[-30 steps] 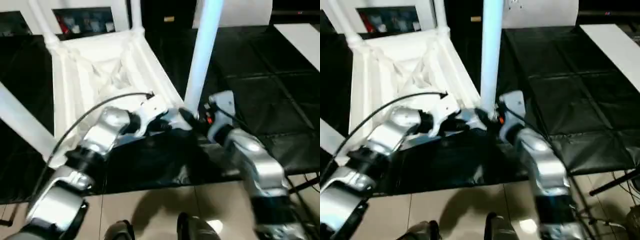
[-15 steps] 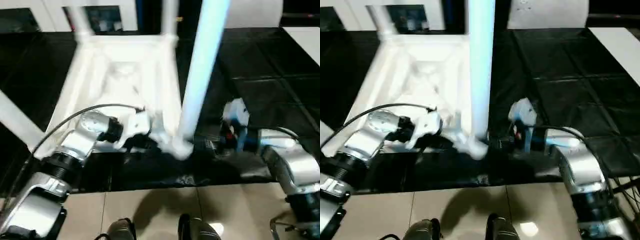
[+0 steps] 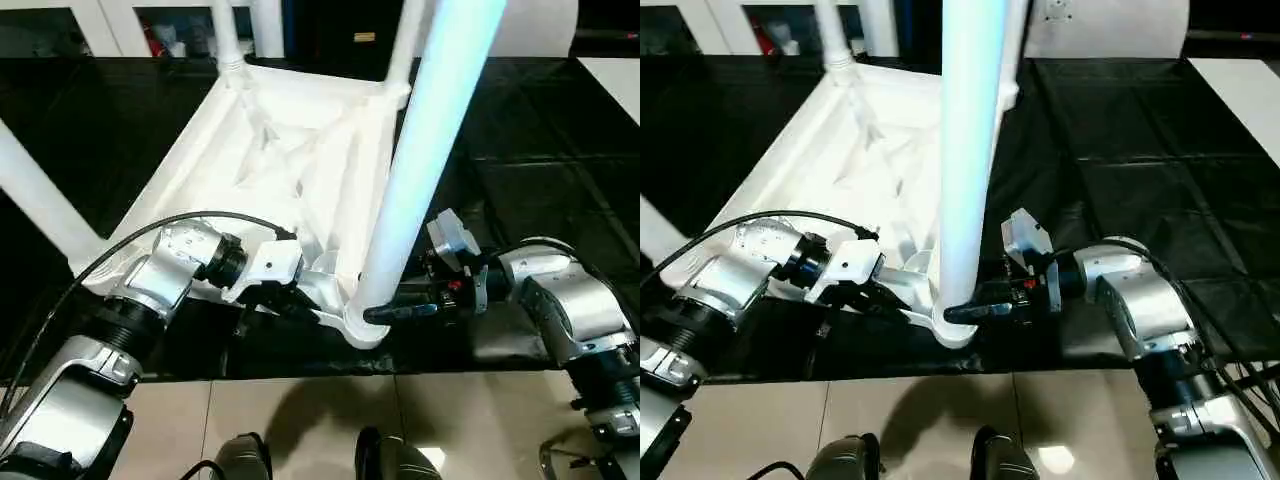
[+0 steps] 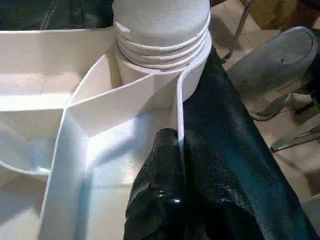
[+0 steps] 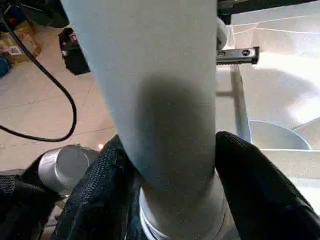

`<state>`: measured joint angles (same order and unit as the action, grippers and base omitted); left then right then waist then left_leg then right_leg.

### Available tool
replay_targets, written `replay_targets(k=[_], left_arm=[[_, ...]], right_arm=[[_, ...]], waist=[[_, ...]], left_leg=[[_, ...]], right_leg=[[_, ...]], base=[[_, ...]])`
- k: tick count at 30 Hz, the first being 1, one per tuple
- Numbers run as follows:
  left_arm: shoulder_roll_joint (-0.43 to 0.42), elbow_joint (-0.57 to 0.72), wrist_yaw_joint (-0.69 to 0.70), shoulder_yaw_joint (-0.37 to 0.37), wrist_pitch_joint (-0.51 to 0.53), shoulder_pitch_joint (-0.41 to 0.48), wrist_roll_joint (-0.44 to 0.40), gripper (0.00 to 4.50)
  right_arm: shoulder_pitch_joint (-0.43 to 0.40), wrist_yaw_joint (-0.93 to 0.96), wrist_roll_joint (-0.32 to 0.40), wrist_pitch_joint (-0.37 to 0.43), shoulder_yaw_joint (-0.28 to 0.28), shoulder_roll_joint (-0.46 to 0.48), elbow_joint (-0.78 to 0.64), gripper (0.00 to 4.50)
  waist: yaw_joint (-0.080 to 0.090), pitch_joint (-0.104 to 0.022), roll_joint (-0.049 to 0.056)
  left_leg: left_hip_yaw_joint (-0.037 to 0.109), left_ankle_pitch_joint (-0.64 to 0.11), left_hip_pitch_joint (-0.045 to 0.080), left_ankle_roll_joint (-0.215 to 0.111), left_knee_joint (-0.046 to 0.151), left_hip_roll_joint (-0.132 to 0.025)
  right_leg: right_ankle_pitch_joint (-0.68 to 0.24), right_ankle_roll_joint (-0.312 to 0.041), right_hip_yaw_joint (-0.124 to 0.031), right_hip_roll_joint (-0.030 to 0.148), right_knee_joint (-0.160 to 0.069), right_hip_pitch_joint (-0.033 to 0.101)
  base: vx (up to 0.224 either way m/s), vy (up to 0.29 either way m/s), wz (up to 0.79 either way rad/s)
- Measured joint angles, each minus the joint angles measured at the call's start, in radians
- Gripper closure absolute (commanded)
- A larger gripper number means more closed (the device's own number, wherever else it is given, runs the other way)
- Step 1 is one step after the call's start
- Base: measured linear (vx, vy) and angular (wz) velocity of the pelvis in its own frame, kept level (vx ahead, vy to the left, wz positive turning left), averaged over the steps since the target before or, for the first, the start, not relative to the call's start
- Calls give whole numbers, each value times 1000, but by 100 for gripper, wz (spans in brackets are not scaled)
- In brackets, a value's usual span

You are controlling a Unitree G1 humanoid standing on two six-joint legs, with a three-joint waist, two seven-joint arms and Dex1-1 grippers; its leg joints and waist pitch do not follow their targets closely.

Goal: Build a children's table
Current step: Rotate leg to tighten

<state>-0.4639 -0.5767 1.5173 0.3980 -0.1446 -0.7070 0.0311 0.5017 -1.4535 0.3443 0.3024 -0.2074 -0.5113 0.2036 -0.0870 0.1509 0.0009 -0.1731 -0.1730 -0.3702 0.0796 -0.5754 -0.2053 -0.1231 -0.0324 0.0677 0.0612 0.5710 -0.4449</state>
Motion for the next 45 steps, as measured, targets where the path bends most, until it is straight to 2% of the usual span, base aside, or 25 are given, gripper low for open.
replay_targets(k=[2,10,13,16,19,23,26,31,33,37,39,43,45], left_arm=[[0,0,1,0,-1,-1,0,450],[2,-10,3,-1,-9,-4,1,450],[5,-8,3,-7,23,-4,5,450],[12,12,-11,-12,89,-4,10,450],[23,15,-99,-50,192,-4,-6,450],[67,19,-224,-86,296,-12,-18,450],[105,32,-344,-112,367,-20,-40,450],[176,54,-504,-139,456,-34,-72,450],[216,72,-581,-149,503,-36,-97,450],[237,94,-620,-147,535,-36,-105,450],[237,97,-623,-145,537,-36,-105,450],[234,110,-623,-142,536,-29,-106,450],[222,119,-608,-136,523,-24,-107,450]], right_arm=[[2,-6,0,0,0,0,3,238],[7,-10,1,4,-1,0,8,252],[1,5,12,46,4,0,-8,252],[-33,75,19,108,23,13,-84,252],[-64,241,0,169,66,70,-131,252],[-65,442,-42,209,127,141,-143,253],[-65,622,-86,231,172,238,-152,254],[-43,877,-156,248,208,357,-160,254],[-27,1017,-192,264,234,440,-161,254],[-23,1076,-201,261,237,458,-163,254],[-24,1076,-203,258,237,458,-163,198],[-37,1069,-207,246,229,457,-178,174],[-47,1049,-211,230,216,441,-184,140]], waist=[[0,0,-1],[-1,1,-1],[-1,1,-1],[-1,1,-1],[10,1,-2],[59,3,-5],[76,3,-5],[85,2,-3],[85,2,-3],[82,2,-3],[82,2,-3],[81,2,-2],[82,3,-2]], left_leg=[[0,0,0,0,0,0],[0,0,0,0,0,0],[0,0,0,1,0,0],[0,-1,1,2,0,0],[1,-2,3,6,-1,0],[1,-1,2,7,0,1],[1,-2,2,7,4,0],[1,-1,0,8,13,1],[0,1,1,6,15,0],[0,0,1,4,16,0],[0,0,1,4,16,0],[0,0,2,4,16,0],[0,0,2,4,17,0]], right_leg=[[0,0,0,0,0,0],[-2,2,0,0,0,0],[-2,2,0,0,0,0],[-2,3,0,0,1,0],[-2,3,-1,0,3,0],[-2,3,-2,0,2,0],[-2,3,-2,-1,2,-1],[-5,2,-2,-2,0,-6],[-7,2,-2,-2,0,-6],[-6,-5,-1,-2,-1,-6],[-6,-5,-1,-2,-1,-6],[-6,-5,-1,-2,-1,-6],[-6,-5,-1,-2,-2,-6]], base=[[0,0,0],[0,0,0],[0,0,0],[0,0,0],[0,0,0],[0,0,0],[0,0,0],[0,0,0],[0,0,0],[0,0,0],[0,0,0],[0,0,0],[0,0,0]])
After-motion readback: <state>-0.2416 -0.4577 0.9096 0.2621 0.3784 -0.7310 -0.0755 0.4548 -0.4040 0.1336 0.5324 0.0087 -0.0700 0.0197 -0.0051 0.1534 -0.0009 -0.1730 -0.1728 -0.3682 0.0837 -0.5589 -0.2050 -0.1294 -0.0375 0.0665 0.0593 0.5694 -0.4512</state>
